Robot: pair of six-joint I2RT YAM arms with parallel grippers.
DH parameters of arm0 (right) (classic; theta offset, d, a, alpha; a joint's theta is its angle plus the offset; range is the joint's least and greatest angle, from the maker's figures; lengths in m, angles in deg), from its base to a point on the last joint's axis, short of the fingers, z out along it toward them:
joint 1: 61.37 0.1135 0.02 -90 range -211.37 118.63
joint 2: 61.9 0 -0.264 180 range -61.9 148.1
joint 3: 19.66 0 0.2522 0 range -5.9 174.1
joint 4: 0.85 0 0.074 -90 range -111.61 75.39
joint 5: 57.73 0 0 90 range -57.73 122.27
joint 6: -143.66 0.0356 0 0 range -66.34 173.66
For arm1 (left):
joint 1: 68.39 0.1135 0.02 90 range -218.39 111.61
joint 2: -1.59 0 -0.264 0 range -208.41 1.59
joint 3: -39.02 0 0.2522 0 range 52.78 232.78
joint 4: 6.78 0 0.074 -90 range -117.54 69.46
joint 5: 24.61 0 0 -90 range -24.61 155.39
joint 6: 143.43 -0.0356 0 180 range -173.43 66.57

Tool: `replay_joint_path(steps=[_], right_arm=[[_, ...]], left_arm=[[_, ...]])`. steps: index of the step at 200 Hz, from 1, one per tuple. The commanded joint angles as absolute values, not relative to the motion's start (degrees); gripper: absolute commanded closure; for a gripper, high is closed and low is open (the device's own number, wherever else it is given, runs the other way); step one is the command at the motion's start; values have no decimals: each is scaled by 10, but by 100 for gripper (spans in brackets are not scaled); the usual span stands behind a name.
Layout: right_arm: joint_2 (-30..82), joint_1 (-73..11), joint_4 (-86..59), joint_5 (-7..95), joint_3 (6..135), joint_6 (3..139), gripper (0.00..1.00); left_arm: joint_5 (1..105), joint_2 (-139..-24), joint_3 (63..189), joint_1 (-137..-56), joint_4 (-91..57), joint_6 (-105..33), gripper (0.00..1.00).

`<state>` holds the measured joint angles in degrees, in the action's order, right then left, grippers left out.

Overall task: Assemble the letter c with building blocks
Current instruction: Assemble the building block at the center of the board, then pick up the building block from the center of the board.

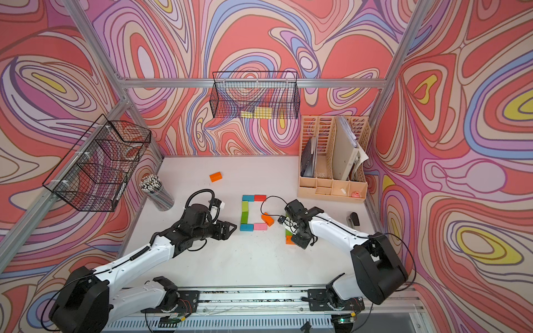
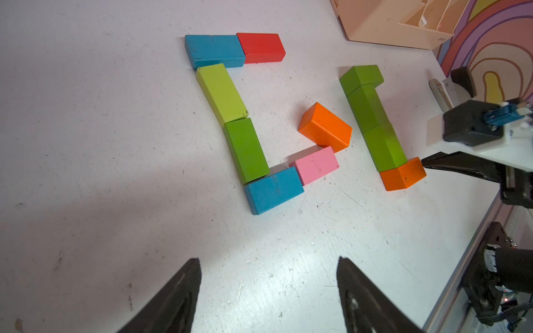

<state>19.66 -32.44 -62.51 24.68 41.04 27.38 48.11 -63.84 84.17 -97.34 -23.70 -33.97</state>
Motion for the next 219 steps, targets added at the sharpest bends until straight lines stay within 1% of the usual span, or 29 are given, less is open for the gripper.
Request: replay_joint_path(steps=[1,77,99,149,172,182,204,213,219], right_arm=[[197,-326,-616,249,423,272,100],[189,-326,-614,242,419,277,100],[185,-327,-616,221,418,281,100],[146,-369,-588,138,427,321,100],[131,-396,-555,133,456,368,100],[129,-405,-539,138,466,397,90],[131,-412,-505,184,479,454,59],[132,-413,-486,212,479,474,50],[132,-413,-471,232,476,488,45]], left_arm=[[487,-638,842,-977,-234,-352,23],[487,-637,842,-977,-233,-351,23],[488,-637,842,-977,-234,-351,23],[495,-642,842,-977,-234,-354,23],[502,-649,850,-977,-237,-356,23],[510,-653,856,-977,-242,-354,23],[553,-655,873,-977,-261,-343,23],[577,-655,881,-977,-267,-333,22],[593,-655,886,-977,-274,-327,22]])
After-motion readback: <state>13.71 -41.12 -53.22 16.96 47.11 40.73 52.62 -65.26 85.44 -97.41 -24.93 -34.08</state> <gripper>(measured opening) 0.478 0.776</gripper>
